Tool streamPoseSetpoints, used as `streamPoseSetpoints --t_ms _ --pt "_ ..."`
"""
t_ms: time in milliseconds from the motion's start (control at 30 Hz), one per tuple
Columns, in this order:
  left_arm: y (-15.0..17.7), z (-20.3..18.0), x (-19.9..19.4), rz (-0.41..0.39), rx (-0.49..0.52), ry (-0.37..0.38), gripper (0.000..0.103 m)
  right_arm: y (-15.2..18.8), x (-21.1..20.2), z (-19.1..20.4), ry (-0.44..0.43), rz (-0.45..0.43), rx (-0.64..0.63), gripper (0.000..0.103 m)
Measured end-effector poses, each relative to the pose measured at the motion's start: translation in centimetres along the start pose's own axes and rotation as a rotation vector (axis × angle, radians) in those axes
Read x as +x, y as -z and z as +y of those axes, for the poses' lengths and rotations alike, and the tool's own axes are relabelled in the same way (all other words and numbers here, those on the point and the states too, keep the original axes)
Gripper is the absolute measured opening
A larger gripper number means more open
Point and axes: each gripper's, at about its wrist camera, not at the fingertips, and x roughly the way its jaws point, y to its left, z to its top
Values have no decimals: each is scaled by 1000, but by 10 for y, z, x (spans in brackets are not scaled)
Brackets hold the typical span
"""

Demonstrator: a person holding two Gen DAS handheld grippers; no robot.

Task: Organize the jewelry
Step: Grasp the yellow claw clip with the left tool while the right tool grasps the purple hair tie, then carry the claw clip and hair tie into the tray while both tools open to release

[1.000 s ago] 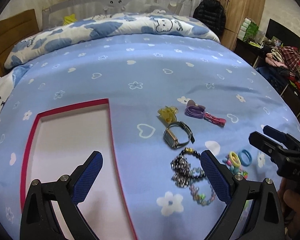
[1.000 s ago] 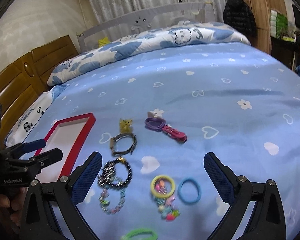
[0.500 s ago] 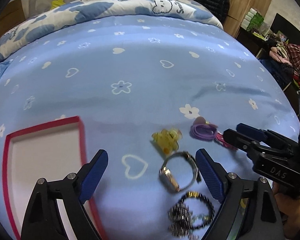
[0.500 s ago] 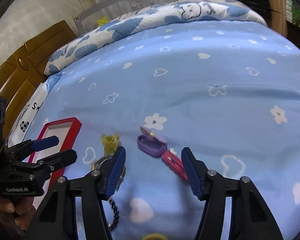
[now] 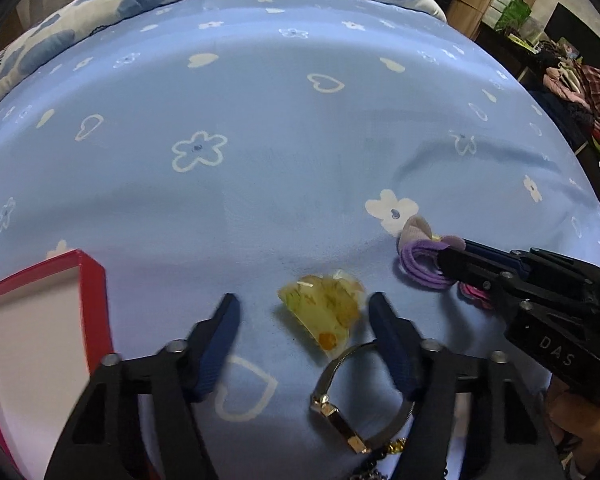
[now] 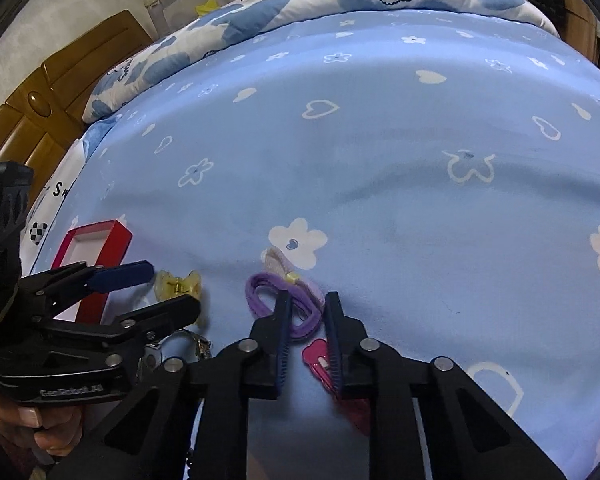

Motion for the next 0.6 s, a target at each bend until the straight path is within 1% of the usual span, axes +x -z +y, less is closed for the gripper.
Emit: streamPoseSetpoints --t_ms 33,100,267,433,600 --pt "0 0 1 1 -1 0 47 0 -1 0 0 -4 1 12" --pt "-1 2 3 -3 -5 6 36 0 -1 -1 -6 -12 6 10" --pt "0 8 -1 -34 -29 29 35 1 -10 3 -17 -42 10 7" --pt "11 18 -27 -93 -60 56 35 3 -25 11 -30 -82 18 7" --pt "32 35 -59 -140 -97 75 35 2 -37 28 -66 -102 10 7"
